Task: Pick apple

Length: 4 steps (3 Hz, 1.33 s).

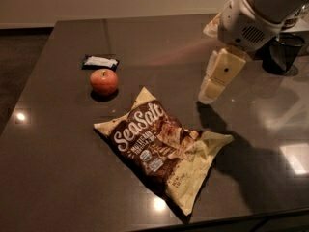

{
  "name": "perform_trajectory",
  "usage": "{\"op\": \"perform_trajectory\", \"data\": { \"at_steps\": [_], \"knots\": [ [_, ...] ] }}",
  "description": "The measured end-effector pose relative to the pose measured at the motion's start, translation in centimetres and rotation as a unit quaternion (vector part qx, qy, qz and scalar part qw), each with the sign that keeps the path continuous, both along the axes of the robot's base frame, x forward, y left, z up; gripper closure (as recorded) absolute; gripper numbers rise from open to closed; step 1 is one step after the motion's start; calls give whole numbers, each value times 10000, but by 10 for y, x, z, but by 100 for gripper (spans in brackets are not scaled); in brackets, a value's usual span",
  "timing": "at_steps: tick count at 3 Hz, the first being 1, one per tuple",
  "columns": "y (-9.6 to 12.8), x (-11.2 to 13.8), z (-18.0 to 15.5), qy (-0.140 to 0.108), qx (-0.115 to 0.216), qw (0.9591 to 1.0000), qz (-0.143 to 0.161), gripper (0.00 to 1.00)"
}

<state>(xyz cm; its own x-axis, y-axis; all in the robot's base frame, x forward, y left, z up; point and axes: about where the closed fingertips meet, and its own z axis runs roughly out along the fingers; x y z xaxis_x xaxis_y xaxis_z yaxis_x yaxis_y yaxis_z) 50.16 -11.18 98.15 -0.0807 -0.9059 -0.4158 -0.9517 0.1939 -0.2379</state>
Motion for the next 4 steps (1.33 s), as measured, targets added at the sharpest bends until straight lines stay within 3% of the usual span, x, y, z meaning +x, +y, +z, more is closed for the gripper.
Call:
{"op": "perform_trajectory", "data": {
  "at_steps": [2,4],
  "knots": [
    [92,34,-15,-28,426,9981,443,0],
    [155,58,-44,220,665,9962,523,0]
  ]
}}
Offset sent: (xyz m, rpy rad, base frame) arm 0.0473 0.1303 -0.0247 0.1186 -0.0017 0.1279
